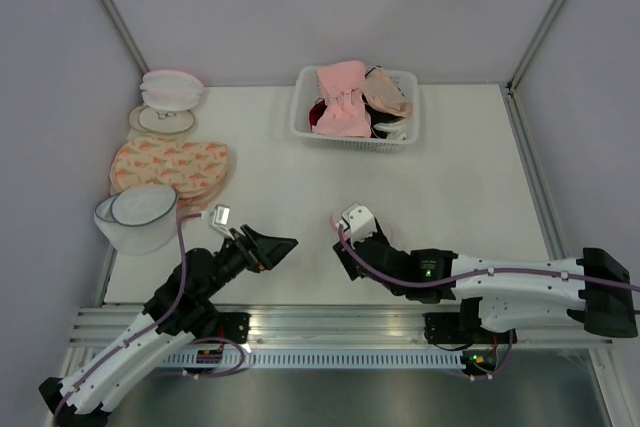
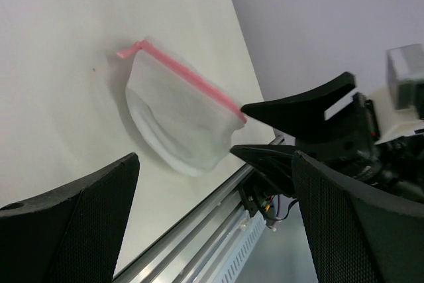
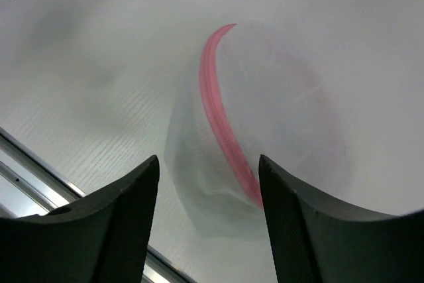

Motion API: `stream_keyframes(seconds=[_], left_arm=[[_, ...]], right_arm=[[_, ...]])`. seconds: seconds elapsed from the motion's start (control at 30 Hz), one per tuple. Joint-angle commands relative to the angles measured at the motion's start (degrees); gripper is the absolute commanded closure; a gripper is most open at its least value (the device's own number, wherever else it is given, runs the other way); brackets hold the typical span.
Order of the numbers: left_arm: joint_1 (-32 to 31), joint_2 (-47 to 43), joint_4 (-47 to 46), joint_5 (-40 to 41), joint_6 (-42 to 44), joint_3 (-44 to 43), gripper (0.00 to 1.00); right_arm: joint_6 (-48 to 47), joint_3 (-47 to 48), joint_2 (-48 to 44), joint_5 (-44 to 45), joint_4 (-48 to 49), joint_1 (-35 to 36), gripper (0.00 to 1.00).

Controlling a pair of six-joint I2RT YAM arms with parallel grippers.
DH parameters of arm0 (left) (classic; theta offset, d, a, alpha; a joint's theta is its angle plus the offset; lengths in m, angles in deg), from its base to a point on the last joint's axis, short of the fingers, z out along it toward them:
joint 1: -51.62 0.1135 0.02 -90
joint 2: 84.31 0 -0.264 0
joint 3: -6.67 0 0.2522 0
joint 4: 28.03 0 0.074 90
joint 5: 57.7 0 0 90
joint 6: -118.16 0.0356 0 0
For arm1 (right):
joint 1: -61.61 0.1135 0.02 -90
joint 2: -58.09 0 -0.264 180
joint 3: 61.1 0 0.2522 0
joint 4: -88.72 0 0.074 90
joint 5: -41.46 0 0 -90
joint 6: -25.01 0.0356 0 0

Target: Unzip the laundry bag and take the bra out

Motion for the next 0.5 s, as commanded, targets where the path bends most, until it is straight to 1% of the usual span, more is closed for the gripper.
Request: stream_keyframes(seconds=[0.0,0.13,0.2,0.3,0.37,0.4,0.43,0.47], left_arm=[[-0.2,2.8,-7.2,0.3,-3.8,2.7,0.00],[-0.2,6.3,-10.7,-1.8,-4.0,2.5,0.00],[-0.2,8.0,-12.8,-2.7,-4.1,2.6,0.00],[-0.2,9.6,-15.9,-3.7,-4.7,3.4,0.00],[-0.2,12.4,-22.0,-4.6,-6.2,4.3,0.00],[-0.2,14.2,-23.4,-5.3,-7.2,4.2,0.00],[-0.2,18.3,-23.4,-5.4,-9.5,3.6,0.00],[-0.2,21.5,-22.9,-6.0,-10.1,1.5,0.00]], right_arm=[[6.3,1.1,-3.7,3.6,-8.6,1.5,0.30],[11.7,2.2,-7.1,8.3,-13.4,2.3,0.19],[15.4,2.6,-8.6,10.7,-15.4,2.4,0.19],[20.0,1.5,-12.3,14.6,-15.9,2.5,0.19],[22.5,0.9,-14.2,17.5,-16.6,2.5,0.19],[23.0,0.7,-15.5,19.9,-17.5,2.5,0.19],[26.3,0.9,-15.8,21.5,-18.8,2.5,0.19],[27.4,1.2,-16.1,22.6,-20.3,2.5,0.20]])
